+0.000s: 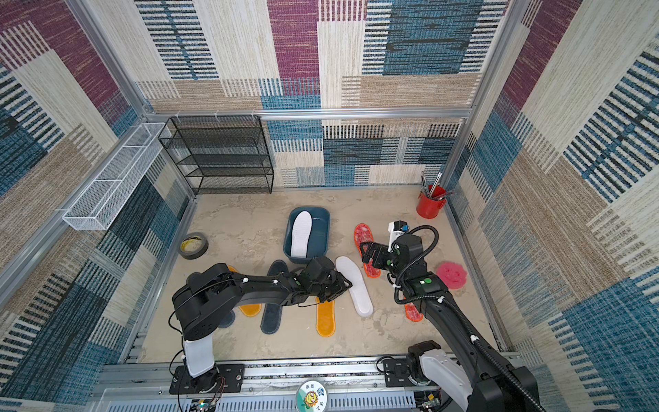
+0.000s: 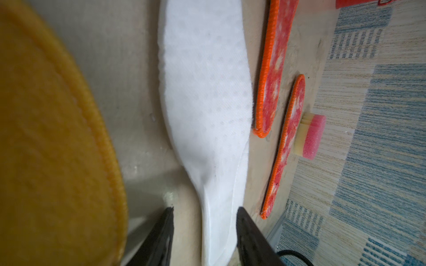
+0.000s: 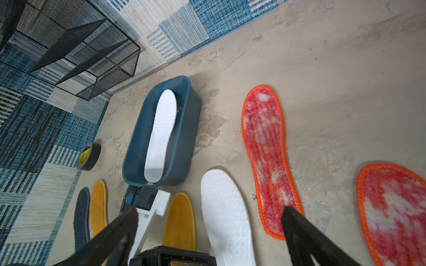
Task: Put the insoles into the storage box
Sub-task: Pick up the insole from the center of the board.
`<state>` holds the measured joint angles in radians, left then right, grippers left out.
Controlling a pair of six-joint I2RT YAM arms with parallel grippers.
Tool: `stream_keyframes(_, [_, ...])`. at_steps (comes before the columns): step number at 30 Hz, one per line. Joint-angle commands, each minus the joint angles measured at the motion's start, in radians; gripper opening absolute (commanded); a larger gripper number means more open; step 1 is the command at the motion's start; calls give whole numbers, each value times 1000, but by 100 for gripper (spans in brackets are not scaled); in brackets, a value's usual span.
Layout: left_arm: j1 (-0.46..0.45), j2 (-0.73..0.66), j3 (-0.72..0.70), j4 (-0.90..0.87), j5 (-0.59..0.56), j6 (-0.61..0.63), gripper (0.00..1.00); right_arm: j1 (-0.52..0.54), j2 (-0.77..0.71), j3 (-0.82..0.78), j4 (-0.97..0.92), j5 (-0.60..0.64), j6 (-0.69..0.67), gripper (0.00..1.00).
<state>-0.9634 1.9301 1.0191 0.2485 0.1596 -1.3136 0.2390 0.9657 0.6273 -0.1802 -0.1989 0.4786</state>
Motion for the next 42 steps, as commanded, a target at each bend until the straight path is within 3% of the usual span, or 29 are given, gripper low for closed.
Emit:
stream_keyframes(1, [1,20,24,-17,-11,-18,44,-2,-8,-3,14,-4,2,99])
stream_keyframes(6, [2,49,44,-5,-2,-33,40,-5,-21,-5,13,-4,-3,98])
stream_keyframes(11, [6,67,46,5,8,-45,27,-7,-31,-11,13,1,-5,98])
stream_keyframes(14, [8,66,41,16,15,-50,14,-8,-34,-15,18,0,-3,98])
stream_keyframes(16, [10,56,37,25,22,-52,0,-8,-38,-20,25,-1,-3,98])
stream_keyframes(23, [20,-39,24,44,64,-1,0,-13,-43,18,10,-32,-10,98])
stream_keyframes(27, [44,-123,39,-18,141,102,0,-48,-40,71,7,-129,-27,98])
stream_keyframes(34, [176,-362,21,-342,193,384,0,-191,7,123,58,-490,-44,98])
stream_keyframes(38, [282,-453,90,-606,193,611,0,-199,64,114,133,-675,-34,90])
stream_keyframes(42, [365,-468,125,-677,286,709,0,-194,102,85,216,-738,8,82])
